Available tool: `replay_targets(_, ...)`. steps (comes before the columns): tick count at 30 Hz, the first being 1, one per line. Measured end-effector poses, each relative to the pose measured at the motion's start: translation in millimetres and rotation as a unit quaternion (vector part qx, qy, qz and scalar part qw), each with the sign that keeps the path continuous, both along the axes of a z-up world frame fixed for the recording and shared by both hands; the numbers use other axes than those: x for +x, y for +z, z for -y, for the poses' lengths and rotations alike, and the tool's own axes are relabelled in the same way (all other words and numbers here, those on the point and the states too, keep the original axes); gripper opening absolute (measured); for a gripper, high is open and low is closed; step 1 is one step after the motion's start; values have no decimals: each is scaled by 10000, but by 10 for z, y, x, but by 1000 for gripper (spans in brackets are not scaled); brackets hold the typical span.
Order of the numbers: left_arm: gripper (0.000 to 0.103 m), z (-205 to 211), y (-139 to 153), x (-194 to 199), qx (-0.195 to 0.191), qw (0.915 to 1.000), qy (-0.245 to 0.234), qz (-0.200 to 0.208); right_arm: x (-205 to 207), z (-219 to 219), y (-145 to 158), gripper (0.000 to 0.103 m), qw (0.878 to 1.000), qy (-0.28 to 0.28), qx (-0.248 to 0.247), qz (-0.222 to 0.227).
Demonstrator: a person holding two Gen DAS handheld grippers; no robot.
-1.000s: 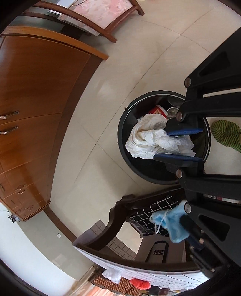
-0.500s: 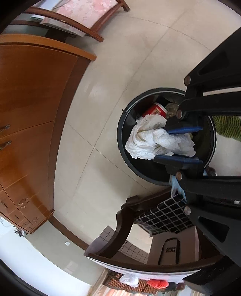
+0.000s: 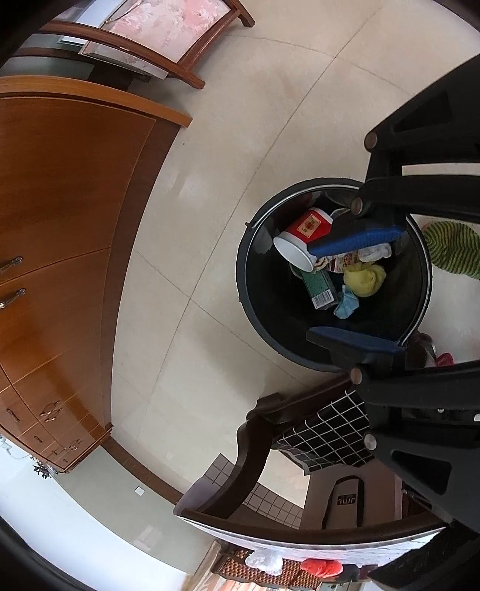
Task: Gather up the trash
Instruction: 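Open both tools to drop the mask and tissue into the bin, then move both tools back over the table toward the red and clear bags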
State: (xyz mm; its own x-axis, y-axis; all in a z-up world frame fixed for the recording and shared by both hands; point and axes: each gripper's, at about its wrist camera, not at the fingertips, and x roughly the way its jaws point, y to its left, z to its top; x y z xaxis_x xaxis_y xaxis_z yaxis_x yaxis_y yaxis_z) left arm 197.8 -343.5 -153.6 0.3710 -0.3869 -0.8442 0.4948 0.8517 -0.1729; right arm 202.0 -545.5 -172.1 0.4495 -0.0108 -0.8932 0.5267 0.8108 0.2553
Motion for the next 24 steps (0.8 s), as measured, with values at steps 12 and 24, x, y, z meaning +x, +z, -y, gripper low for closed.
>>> replay_targets(12,62,-109,307,-9,-67,9990,85,427,-19,-72,74,43,9969,10,-749,-257)
replay_targets(24,62,-378,743,24,-322,9955,418,792,47,-374,418,51,9932,256,-1131,142)
